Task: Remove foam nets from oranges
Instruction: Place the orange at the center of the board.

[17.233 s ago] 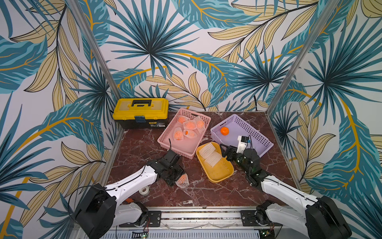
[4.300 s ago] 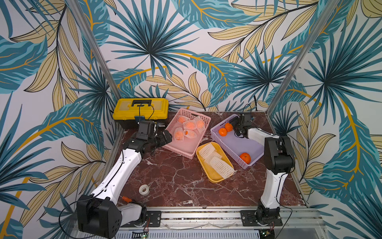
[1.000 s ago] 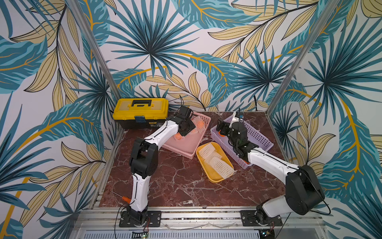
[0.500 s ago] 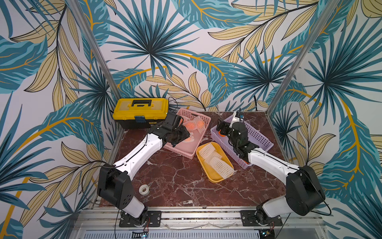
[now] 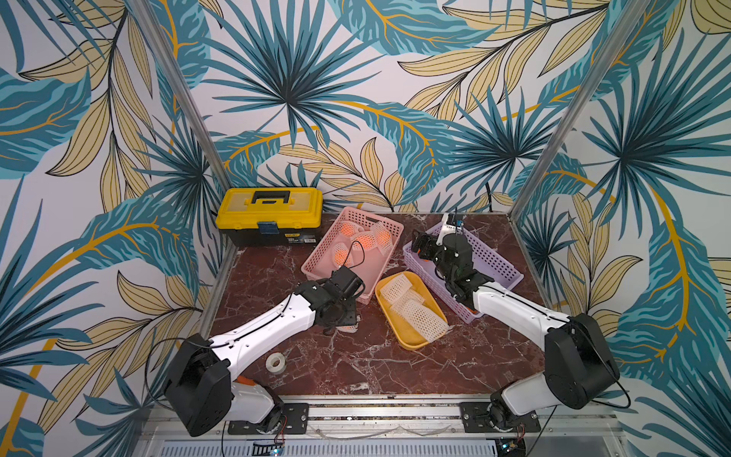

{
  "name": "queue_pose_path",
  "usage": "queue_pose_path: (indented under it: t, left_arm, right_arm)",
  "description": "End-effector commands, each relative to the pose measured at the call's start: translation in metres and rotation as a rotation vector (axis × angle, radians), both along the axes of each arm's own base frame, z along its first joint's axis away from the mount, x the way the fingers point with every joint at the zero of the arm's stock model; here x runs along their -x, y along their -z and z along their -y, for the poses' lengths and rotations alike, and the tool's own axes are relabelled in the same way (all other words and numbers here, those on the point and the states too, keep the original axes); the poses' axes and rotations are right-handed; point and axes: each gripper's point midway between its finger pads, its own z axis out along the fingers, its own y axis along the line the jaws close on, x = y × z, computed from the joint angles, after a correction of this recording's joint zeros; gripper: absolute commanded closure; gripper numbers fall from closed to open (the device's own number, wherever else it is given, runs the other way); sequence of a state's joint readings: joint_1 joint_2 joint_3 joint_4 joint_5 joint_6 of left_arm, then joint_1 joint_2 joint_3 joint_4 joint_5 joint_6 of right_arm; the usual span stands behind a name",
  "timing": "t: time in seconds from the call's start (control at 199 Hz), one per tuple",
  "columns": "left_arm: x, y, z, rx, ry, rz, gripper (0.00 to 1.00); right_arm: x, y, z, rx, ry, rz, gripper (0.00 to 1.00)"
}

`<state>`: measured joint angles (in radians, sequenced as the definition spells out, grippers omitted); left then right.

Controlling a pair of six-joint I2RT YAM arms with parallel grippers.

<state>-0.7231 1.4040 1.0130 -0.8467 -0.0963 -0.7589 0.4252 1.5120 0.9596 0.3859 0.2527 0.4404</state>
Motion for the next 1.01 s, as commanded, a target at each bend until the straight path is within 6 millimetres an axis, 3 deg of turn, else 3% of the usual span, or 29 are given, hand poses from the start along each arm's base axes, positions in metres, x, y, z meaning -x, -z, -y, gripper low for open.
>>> queue_pose_path:
  t: [0.0, 0.222, 0.484, 0.635, 1.002]
  left_arm:
    - [-0.008, 0.016, -0.004, -0.091, -0.047, 0.033, 0.44]
    - [-0.009, 0.04, 0.012, -0.19, -0.015, 0.047, 0.34]
    - [-0.01, 0.054, 0.015, -0.218, -0.016, 0.011, 0.23]
    - [-0.011, 0.047, 0.017, -0.196, -0.027, 0.025, 0.13]
    - [-0.013, 0.025, 0.027, -0.12, -0.021, 0.02, 0.01]
  right_arm:
    - [-0.003, -0.001, -0.014, -0.016, -0.074, 0.0, 0.11]
    - [-0.006, 0.006, -0.037, -0.018, -0.181, -0.041, 0.11]
    - [-0.008, 0.009, -0.036, -0.015, -0.171, -0.055, 0.11]
    - [-0.008, 0.01, -0.035, -0.015, -0.166, -0.059, 0.11]
    - [-0.008, 0.01, -0.033, -0.014, -0.154, -0.06, 0.11]
